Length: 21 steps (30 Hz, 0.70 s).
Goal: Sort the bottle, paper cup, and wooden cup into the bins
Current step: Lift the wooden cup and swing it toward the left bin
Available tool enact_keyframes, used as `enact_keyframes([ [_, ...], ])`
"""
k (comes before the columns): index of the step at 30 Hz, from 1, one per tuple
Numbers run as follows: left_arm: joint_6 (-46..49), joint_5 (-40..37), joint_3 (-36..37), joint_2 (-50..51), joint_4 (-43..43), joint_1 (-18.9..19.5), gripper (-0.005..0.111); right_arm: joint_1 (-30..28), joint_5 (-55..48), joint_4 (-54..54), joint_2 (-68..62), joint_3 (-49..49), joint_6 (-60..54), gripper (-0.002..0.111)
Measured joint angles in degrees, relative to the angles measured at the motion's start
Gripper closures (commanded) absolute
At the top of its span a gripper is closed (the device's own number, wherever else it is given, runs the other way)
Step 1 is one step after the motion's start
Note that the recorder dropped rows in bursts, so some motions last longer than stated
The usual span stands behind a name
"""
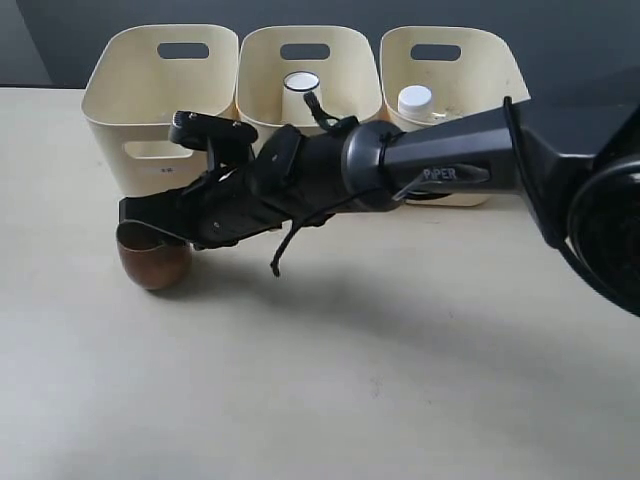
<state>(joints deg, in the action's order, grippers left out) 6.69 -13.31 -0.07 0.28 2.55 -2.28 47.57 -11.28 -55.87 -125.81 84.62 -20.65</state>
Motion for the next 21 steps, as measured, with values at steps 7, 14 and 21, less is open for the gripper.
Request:
enact_keyframes([
  [7, 0.0, 0.0, 0.0, 0.0, 0.0, 0.0, 0.107, 0.0, -3.55, 0.25, -0.37, 0.1, 0.05, 0.109],
  [14, 0.0, 0.0, 0.0, 0.0, 0.0, 0.0, 0.107, 0.0, -6.16, 0.64, -0.31, 2.28, 0.02, 0.109],
  [21, 0.0, 0.0, 0.0, 0.0, 0.0, 0.0, 0.107, 0.0, -7.33, 4.37, 4.73, 5.9, 0.02, 0.109],
])
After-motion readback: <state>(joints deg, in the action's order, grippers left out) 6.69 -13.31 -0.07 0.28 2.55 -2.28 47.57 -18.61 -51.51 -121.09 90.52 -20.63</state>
